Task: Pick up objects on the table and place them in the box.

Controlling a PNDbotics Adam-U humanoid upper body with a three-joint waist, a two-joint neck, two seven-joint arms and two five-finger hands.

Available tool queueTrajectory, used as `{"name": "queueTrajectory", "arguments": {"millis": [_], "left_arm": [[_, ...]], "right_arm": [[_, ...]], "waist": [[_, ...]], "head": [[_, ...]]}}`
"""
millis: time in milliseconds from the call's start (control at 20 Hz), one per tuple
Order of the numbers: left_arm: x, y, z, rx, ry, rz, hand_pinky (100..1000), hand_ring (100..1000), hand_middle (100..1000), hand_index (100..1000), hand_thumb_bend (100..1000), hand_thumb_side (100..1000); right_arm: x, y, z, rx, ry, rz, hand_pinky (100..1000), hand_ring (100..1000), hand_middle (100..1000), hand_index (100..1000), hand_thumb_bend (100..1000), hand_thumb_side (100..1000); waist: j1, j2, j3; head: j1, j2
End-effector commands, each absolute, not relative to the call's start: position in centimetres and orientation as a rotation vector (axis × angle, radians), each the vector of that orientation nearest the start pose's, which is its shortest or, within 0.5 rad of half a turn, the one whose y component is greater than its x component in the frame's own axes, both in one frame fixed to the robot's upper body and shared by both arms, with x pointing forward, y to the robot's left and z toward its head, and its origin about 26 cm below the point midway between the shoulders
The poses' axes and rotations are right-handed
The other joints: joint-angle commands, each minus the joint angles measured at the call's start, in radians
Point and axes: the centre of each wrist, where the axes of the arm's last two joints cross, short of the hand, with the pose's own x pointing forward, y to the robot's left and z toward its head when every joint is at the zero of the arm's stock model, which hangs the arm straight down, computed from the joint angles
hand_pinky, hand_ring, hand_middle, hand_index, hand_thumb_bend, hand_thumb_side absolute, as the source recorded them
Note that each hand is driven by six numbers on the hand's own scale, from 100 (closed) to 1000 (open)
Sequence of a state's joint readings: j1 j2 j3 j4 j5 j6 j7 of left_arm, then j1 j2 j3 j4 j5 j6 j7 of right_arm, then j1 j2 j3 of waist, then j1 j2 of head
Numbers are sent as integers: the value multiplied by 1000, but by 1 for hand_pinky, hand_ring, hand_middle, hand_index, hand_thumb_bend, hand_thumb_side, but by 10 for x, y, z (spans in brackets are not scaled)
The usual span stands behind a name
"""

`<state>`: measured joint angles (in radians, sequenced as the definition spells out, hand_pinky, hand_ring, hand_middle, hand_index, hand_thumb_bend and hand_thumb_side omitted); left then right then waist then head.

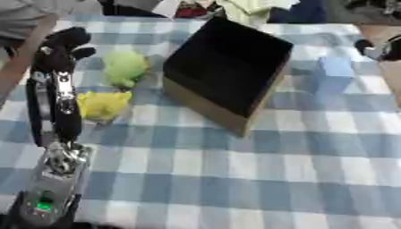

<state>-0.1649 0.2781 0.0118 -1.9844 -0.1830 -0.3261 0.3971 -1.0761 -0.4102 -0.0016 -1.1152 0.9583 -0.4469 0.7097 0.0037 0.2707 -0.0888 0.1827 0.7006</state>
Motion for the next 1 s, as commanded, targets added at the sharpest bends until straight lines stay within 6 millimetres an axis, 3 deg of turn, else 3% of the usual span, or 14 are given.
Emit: {"name": "queueTrajectory", "arguments": {"millis": [50, 500, 1000], "left_arm": [[284, 275, 164, 448, -2543, -72, 702, 757, 710, 800, 151, 867], [280, 286, 163, 356, -2511, -136, 702, 762, 733, 837, 160, 892], [276, 290, 155, 356, -2484, -173, 702, 762, 735, 835, 153, 896]], "right_arm": [[460, -255, 325, -914, -1560, 1880, 960, 1000, 958, 989, 121, 242], [454, -262, 328, -922, -1564, 1867, 962, 1000, 958, 990, 117, 244], [458, -258, 329, -917, -1528, 1919, 963, 1000, 961, 990, 141, 287]], "waist": [[-1, -16, -3], [5, -8, -7], [8, 3, -9]], "head": [[-14, 19], [-26, 25], [-28, 20]]}}
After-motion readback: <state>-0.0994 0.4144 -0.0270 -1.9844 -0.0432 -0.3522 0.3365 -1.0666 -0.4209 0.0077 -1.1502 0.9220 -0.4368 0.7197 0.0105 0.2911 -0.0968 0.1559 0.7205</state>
